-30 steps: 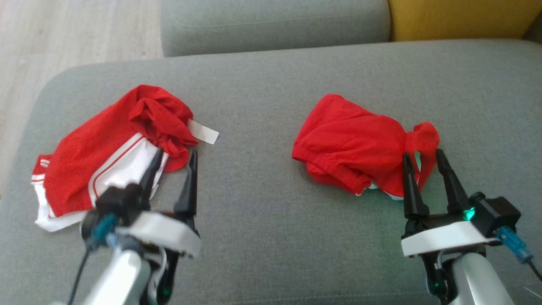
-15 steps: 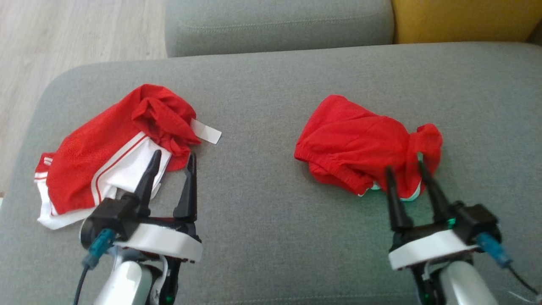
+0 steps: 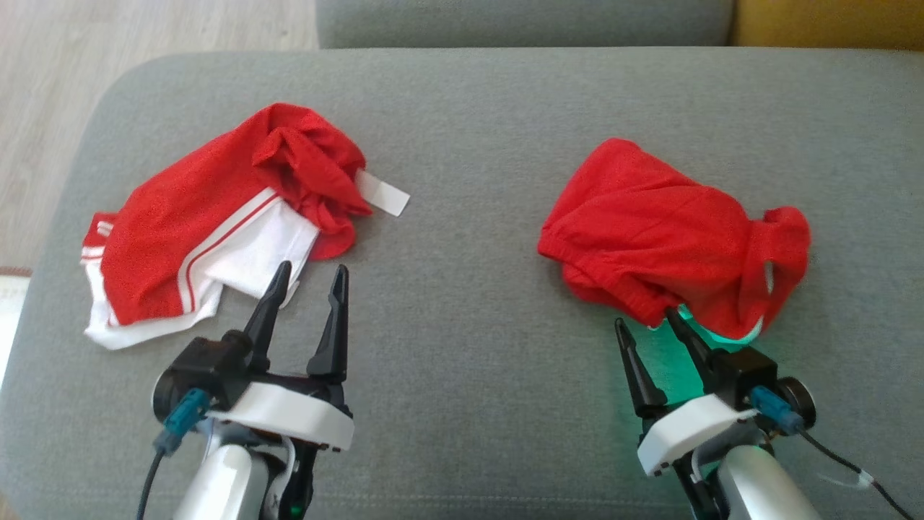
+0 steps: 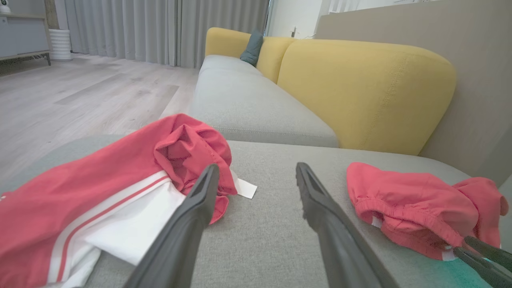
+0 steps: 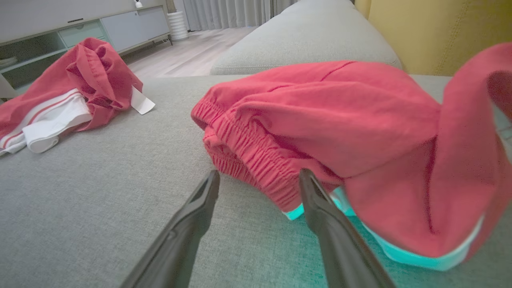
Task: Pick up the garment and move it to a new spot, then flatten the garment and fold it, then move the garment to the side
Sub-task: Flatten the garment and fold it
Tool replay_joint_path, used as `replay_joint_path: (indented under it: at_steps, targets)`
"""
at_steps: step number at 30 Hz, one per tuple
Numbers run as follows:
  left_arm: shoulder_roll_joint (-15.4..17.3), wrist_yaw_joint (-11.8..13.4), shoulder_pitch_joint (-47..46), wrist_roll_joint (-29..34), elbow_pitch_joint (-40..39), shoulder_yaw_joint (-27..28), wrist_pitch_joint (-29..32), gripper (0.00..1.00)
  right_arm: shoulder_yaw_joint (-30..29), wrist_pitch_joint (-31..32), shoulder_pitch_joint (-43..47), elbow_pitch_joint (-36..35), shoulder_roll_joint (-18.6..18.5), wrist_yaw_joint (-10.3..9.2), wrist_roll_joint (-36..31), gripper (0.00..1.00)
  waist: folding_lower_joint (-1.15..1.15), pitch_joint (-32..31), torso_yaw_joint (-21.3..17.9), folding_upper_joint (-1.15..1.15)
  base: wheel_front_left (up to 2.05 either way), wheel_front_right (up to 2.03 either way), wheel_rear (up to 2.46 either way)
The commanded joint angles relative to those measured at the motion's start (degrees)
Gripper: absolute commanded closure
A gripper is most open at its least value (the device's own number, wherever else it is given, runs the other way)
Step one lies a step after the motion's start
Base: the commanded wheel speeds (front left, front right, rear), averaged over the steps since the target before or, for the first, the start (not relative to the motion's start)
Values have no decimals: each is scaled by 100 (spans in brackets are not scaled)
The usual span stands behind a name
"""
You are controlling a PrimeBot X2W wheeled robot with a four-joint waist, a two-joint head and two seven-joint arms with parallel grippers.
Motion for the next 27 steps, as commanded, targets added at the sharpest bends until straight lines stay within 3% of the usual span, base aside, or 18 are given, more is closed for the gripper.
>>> replay_joint_path:
  at_steps: [1, 14, 15, 16, 27]
  targets:
    - [-18, -36, -287, 66, -152, 265, -71, 0, 138, -18, -224, -55, -26, -4, -107, 0, 0, 67, 83, 0, 0, 0, 0]
    - [-170, -240, -299, 236, 4, 452, -71, 0, -399, -100, -532, 469, -26, -4, -349, 0, 0, 104, 215, 0, 0, 0, 0]
    - [-180, -248, -297, 244, 14, 465, -71, 0, -393, -102, -541, 512, -26, -4, -329, 60, 0, 90, 208, 0, 0, 0, 0]
    - [-189, -256, -294, 251, 24, 475, -71, 0, -369, -106, -559, 537, -26, -4, -295, 100, 0, 75, 202, 0, 0, 0, 0]
    - [-254, -306, -164, 312, 109, 533, -71, 0, 589, -50, -715, -88, -26, -4, 736, 100, 0, -294, 45, 0, 0, 0, 0]
